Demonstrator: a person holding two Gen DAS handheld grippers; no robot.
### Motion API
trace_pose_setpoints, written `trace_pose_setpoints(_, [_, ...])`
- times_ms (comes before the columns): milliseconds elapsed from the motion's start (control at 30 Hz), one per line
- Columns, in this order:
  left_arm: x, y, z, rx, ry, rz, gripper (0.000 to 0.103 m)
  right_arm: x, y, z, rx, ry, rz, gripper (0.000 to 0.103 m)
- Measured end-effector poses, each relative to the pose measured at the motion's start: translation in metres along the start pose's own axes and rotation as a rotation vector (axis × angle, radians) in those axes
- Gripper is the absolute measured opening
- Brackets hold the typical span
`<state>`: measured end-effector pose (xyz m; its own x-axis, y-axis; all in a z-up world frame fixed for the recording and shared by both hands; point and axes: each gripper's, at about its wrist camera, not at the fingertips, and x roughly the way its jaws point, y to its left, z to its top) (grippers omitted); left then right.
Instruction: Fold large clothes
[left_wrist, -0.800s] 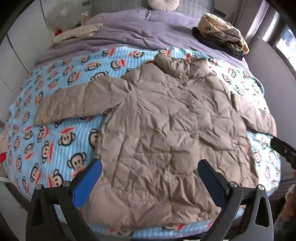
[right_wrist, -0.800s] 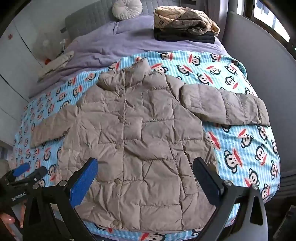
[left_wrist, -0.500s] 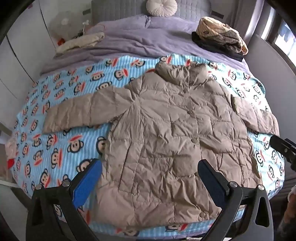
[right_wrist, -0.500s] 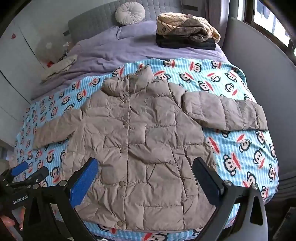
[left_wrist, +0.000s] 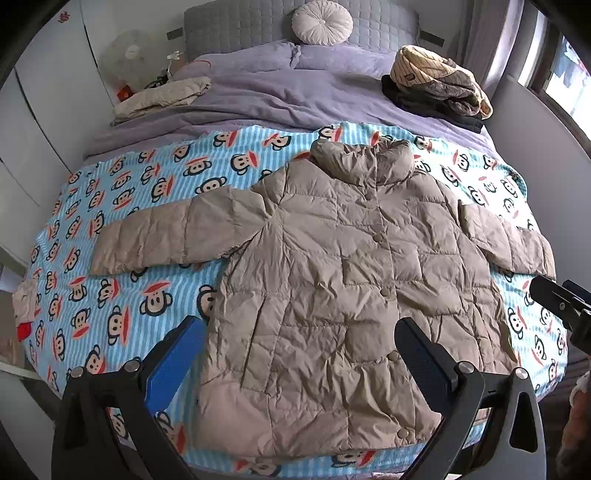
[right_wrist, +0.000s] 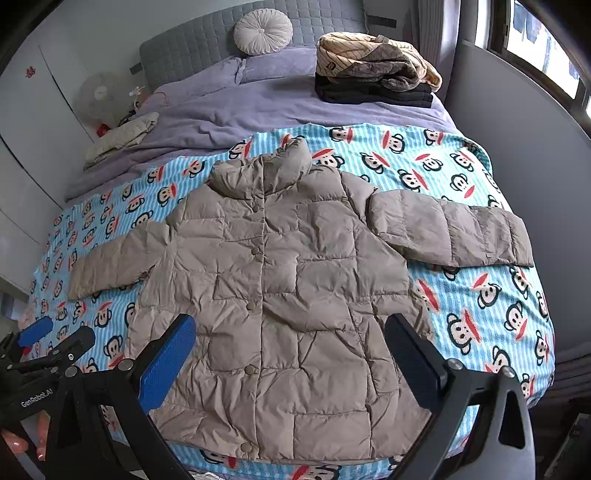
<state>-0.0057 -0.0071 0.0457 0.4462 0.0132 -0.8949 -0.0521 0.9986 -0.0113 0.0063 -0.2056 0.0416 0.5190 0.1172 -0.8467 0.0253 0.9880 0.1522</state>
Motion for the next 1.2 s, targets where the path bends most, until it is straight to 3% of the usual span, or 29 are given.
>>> trace_pose_setpoints(1200, [-0.0029, 0.0015, 0.0033, -0.002, -0.009, 0.003, 0.103, 0.0032, 0.0019, 0.005, 0.001, 0.001, -0.004, 0.102])
